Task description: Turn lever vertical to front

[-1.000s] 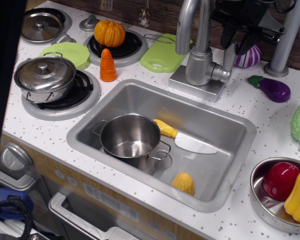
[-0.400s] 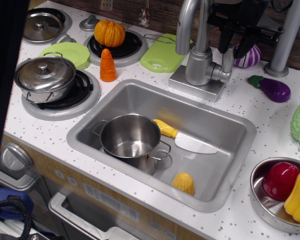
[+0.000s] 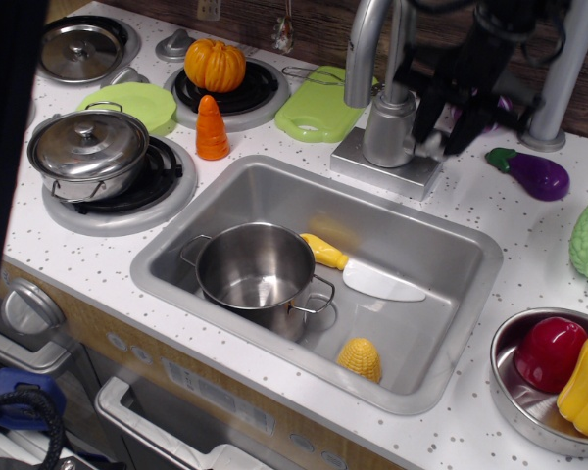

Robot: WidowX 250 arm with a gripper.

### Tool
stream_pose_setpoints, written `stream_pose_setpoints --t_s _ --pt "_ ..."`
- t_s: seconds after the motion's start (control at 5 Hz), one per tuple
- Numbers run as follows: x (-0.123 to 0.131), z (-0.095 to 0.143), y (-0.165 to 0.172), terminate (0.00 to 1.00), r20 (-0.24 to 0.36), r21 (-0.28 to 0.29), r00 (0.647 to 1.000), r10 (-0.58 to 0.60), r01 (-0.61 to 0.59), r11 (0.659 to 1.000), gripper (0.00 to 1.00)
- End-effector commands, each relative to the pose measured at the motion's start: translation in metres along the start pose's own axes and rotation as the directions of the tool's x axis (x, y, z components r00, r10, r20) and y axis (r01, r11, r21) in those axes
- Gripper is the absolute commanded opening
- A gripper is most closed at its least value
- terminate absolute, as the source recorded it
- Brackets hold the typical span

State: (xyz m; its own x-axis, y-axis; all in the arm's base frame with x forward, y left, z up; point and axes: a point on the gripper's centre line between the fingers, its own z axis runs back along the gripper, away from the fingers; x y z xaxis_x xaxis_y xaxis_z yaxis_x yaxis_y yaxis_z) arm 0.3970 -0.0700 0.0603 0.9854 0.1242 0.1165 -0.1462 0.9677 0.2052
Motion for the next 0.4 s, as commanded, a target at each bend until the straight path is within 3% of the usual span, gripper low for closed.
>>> stream_pose_setpoints --t_s 0.0,0.2 --pt "-0.0027 0.009 -0.0079 0.0 0.067 -0.051 0.998 0.001 0.002 0.999 0.0" --pt "-0.0008 0.0004 -0.0053 0.0 0.081 -0.054 0.997 -0.007 0.011 0.998 0.0"
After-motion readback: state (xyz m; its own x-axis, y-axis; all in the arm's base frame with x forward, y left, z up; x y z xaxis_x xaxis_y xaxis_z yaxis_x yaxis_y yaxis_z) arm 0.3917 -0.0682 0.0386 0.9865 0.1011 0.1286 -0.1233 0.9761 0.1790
